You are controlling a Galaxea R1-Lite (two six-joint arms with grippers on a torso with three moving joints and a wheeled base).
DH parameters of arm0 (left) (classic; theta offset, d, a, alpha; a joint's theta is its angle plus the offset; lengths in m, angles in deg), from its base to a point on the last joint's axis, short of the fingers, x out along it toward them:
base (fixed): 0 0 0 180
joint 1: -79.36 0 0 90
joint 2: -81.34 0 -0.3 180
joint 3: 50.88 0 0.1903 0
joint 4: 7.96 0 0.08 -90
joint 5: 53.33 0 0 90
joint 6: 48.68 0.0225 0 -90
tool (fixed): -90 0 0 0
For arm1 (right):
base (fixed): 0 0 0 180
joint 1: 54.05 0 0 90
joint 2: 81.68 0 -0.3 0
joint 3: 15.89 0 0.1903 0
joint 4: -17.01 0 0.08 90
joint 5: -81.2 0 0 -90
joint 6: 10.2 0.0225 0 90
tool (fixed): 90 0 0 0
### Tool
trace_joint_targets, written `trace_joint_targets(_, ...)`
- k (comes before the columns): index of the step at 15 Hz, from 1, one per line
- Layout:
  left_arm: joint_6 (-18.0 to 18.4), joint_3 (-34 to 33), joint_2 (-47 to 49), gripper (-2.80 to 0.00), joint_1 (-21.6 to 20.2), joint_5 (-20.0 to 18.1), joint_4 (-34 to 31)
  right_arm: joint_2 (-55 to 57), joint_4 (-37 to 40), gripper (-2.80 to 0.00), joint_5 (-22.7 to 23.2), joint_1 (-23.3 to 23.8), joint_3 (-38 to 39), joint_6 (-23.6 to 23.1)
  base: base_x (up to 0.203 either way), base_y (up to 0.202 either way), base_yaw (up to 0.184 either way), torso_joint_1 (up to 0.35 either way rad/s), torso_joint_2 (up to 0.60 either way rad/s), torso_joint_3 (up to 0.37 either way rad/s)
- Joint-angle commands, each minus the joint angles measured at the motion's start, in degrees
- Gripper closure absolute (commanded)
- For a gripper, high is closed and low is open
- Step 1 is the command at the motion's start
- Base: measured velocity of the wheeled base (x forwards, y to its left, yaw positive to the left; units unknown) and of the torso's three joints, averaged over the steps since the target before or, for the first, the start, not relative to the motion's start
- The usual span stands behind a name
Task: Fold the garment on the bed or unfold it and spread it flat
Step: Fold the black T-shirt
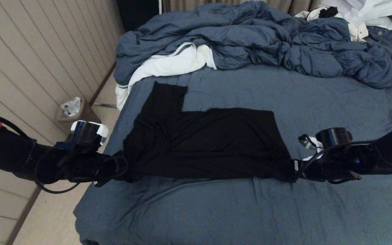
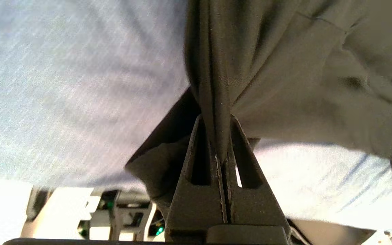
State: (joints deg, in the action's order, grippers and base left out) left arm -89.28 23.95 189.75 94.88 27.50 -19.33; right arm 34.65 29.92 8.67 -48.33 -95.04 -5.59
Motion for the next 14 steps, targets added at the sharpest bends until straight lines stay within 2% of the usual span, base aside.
trace_joint_targets(1, 0.65, -2.79, -3.51, 0.0, -0.05, -0.56, -0.36, -1.69, 0.39, 0.0, 0.16, 1.45, 1.08, -0.85, 0.0, 0.0, 0.0, 0.0, 0.0, 0.0)
trace_joint_targets(5, 1.48, -8.18, -7.12, 0.0, 0.12, -1.64, -0.37, -2.02, 0.34, 0.0, 0.48, 4.33, 3.35, -3.58, 0.0, 0.0, 0.0, 0.0, 0.0, 0.0)
trace_joint_targets(7, 3.03, -10.5, -8.79, 0.0, 0.13, -1.64, -0.48, -2.19, 0.44, 0.0, 0.85, 6.13, 3.4, -4.96, 0.0, 0.0, 0.0, 0.0, 0.0, 0.0)
trace_joint_targets(9, 3.71, -13.03, -10.42, 0.0, 0.22, -1.68, -0.55, -2.76, 2.89, 0.0, 0.89, 7.39, 3.56, -7.06, 0.0, 0.0, 0.0, 0.0, 0.0, 0.0)
trace_joint_targets(14, 3.53, -17.85, -11.66, 0.0, 1.06, -2.46, 0.17, -3.16, 3.9, 0.0, 1.08, 7.55, 8.47, -9.09, 0.0, 0.0, 0.0, 0.0, 0.0, 0.0)
